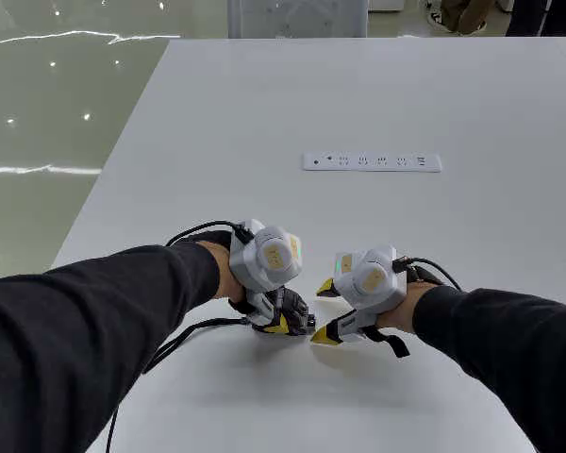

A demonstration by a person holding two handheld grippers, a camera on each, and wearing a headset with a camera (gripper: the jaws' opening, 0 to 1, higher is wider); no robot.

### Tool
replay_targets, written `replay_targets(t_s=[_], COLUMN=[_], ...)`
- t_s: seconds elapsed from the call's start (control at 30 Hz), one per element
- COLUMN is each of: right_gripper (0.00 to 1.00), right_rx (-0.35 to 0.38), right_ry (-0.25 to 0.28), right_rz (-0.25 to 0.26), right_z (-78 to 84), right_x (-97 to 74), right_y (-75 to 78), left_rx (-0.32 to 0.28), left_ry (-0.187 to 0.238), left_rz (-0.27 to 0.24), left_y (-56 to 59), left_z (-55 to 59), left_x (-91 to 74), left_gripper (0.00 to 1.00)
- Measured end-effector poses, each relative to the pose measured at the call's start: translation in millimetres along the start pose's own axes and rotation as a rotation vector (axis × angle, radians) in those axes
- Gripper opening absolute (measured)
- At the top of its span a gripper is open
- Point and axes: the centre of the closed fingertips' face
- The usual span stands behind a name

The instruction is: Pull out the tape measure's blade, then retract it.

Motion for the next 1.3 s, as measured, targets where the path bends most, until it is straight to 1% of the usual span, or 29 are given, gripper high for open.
replay_targets(t_s=[0.17, 0.2, 0.33, 0.37, 0.4, 0.5, 0.67, 0.7, 0.77, 0.8, 0.83, 0.87, 0.9, 0.93, 0.97, 1.13, 1.2, 1.3], right_gripper=[0.28, 0.25, 0.18, 0.17, 0.17, 0.16, 0.15, 0.15, 0.15, 0.15, 0.14, 0.14, 0.1, 0.1, 0.1, 0.09, 0.09, 0.09], right_rx=[0.03, 0.033, 0.014, 0.006, 0.028, 0.028, 0.021, 0.043, 0.03, 0.004, -0.054, -0.039, -0.054, -0.075, -0.061, -0.063, -0.06, -0.038], right_ry=[0.022, 0.02, 0.0, 0.005, 0.002, 0.003, -0.035, -0.048, -0.053, -0.055, -0.047, -0.046, -0.052, -0.023, -0.038, -0.038, -0.036, -0.028], right_rz=[-0.011, -0.008, -0.038, -0.037, -0.045, -0.053, -0.055, -0.05, -0.051, -0.055, -0.064, -0.065, -0.055, -0.061, -0.062, -0.048, -0.048, -0.044], right_z=[-4.4, -4.9, -2.7, -4.0, -2.8, -2.9, -2.3, -1.9, -2.1, -1.7, -2.5, -1.4, -0.3, -5.7, -4.7, -4.0, -3.1, 0.0], right_x=[3.2, 5.2, 10.7, 11.3, 11.4, 11.5, 12.7, 12.5, 12.8, 12.8, 13.0, 12.4, 10.2, 12.5, 10.4, 9.9, 7.3, 2.5], right_y=[-1.9, -1.8, -8.9, -8.5, -8.0, -7.6, -7.9, -7.9, -7.7, -7.7, -7.3, -8.2, -4.6, -4.4, -4.2, -2.8, -3.0, -1.0], left_rx=[-0.022, -0.02, -0.005, -0.001, -0.003, -0.004, -0.014, -0.024, -0.02, -0.03, -0.028, -0.02, -0.01, -0.004, -0.009, -0.018, -0.011, -0.02], left_ry=[0.01, 0.013, 0.023, 0.026, 0.027, 0.031, 0.019, 0.018, 0.016, 0.02, 0.021, 0.023, 0.021, 0.022, 0.019, 0.005, 0.005, 0.012], left_rz=[-0.001, -0.001, -0.004, -0.008, -0.01, -0.013, -0.007, -0.007, -0.009, -0.01, -0.011, -0.014, -0.009, -0.016, -0.013, -0.013, -0.009, -0.008], left_y=[-1.2, 0.6, 0.9, 0.5, 0.5, -0.2, 0.7, 0.6, 0.8, 0.7, 0.8, 1.2, 2.5, 1.3, 1.3, 0.9, 1.2, 0.3], left_z=[1.6, 0.8, 0.1, 0.2, -0.1, -0.1, -0.3, -0.2, 0.3, 0.4, 1.1, 1.2, 1.8, 1.4, 1.6, 2.7, 3.3, 4.6], left_x=[0.8, 1.2, 2.2, 2.0, 2.3, 2.6, 3.0, 2.9, 2.9, 2.8, 2.4, 2.0, 1.4, 1.0, 0.8, 0.7, 0.0, -1.4], left_gripper=[0.35, 0.35, 0.35, 0.35, 0.34, 0.34, 0.34, 0.35, 0.35, 0.35, 0.35, 0.35, 0.34, 0.34, 0.34, 0.34, 0.33, 0.33])
Point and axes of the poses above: the centre of the closed fingertips' face, and the gripper's own axes: x roughly forward along the fingers, y roughly to its right, z roughly out of its underside, and after that the axes turned 2 degrees about z, right-handed
